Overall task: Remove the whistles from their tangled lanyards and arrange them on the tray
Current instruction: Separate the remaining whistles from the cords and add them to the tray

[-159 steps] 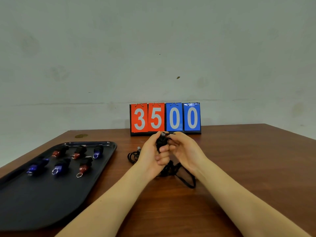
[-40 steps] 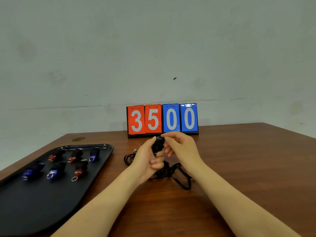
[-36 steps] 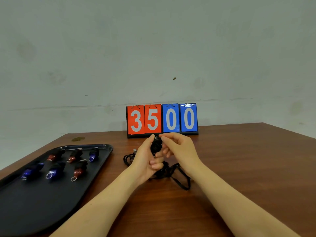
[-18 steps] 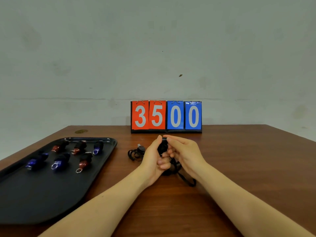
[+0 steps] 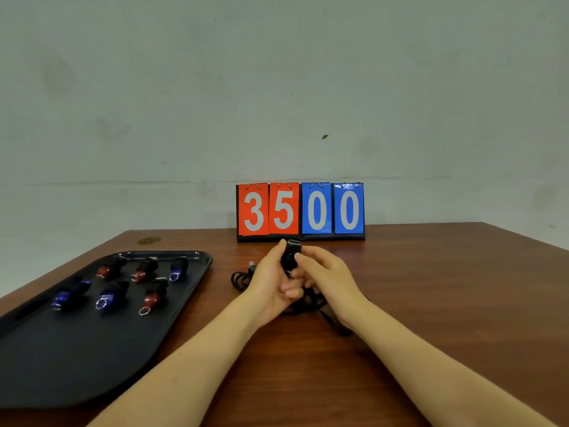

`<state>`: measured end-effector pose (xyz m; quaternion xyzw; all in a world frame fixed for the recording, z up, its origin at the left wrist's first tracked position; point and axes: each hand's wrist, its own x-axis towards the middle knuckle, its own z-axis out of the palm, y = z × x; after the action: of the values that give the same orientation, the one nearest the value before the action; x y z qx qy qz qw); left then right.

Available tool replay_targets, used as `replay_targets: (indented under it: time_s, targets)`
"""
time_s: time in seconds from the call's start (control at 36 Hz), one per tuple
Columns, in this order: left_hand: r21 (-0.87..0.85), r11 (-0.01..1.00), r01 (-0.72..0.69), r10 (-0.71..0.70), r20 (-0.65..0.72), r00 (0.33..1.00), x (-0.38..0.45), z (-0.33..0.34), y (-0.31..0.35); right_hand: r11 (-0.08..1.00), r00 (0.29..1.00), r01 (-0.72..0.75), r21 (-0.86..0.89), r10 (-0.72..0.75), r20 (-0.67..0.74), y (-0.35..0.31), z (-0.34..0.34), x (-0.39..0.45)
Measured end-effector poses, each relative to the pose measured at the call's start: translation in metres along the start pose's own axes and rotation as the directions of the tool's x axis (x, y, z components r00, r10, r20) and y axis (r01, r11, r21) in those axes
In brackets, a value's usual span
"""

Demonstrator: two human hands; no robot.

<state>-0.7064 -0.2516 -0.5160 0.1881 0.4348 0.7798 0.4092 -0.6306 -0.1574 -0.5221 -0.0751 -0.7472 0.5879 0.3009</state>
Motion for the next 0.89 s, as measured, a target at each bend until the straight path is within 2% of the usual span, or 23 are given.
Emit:
replay_targets:
  time_s: [0.14, 0.22, 0.28, 0.42, 0.53, 0.58, 0.67, 0.75, 0.78, 0.81, 0.83, 0.89]
  targets:
    - [0.076, 0.997, -0.009, 0.006, 0.042, 0.999, 0.001, 0.0, 0.004, 0.994, 0.997, 0.071, -0.079, -0.074, -0.035, -0.001, 0.0, 0.003]
    - [0.167, 0.986, 0.023, -0.032, 0.051, 0.998, 0.0, 0.002, 0.004, 0.996, 0.997, 0.054, -0.067, -0.058, -0.05, -0.004, -0.004, 0.004]
    - [0.246, 0.969, 0.0, -0.008, 0.035, 0.999, 0.001, 0.004, 0.004, 0.999, 0.997, 0.037, -0.039, -0.04, -0.061, -0.004, -0.006, 0.006]
    - [0.468, 0.86, -0.204, 0.258, -0.054, 0.965, -0.009, 0.01, 0.004, 1.0, 0.991, 0.013, 0.001, -0.013, -0.133, -0.009, -0.009, 0.003]
    - [0.574, 0.751, -0.325, 0.459, -0.102, 0.882, -0.019, 0.005, 0.01, 0.993, 0.98, 0.012, 0.114, 0.011, -0.197, -0.018, -0.005, -0.001]
    - [0.599, 0.697, -0.394, 0.563, -0.116, 0.818, -0.024, 0.0, 0.02, 0.991, 0.979, -0.007, 0.133, 0.034, -0.203, -0.026, 0.005, -0.003]
    - [0.561, 0.715, -0.417, 0.606, -0.2, 0.77, -0.029, -0.002, 0.039, 0.987, 0.984, -0.036, 0.157, 0.062, -0.165, -0.038, 0.02, -0.013]
    - [0.593, 0.735, -0.328, 0.548, -0.234, 0.803, -0.041, -0.01, 0.058, 0.993, 0.996, -0.043, 0.109, 0.052, -0.077, -0.051, 0.034, -0.027]
    - [0.648, 0.703, -0.292, 0.54, -0.22, 0.813, -0.051, -0.016, 0.063, 0.997, 0.998, -0.045, 0.07, 0.048, -0.043, -0.056, 0.04, -0.032]
    - [0.729, 0.631, -0.264, 0.552, -0.183, 0.813, -0.06, -0.023, 0.069, 0.998, 0.999, -0.045, 0.036, 0.045, -0.007, -0.06, 0.044, -0.034]
    - [0.822, 0.521, -0.231, 0.572, -0.136, 0.809, -0.071, -0.031, 0.074, 0.999, 0.998, -0.051, 0.009, 0.05, 0.03, -0.065, 0.05, -0.039]
    - [0.965, 0.218, -0.146, 0.599, -0.015, 0.8, -0.099, -0.056, 0.088, 0.998, 0.993, -0.065, -0.021, 0.067, 0.098, -0.073, 0.068, -0.045]
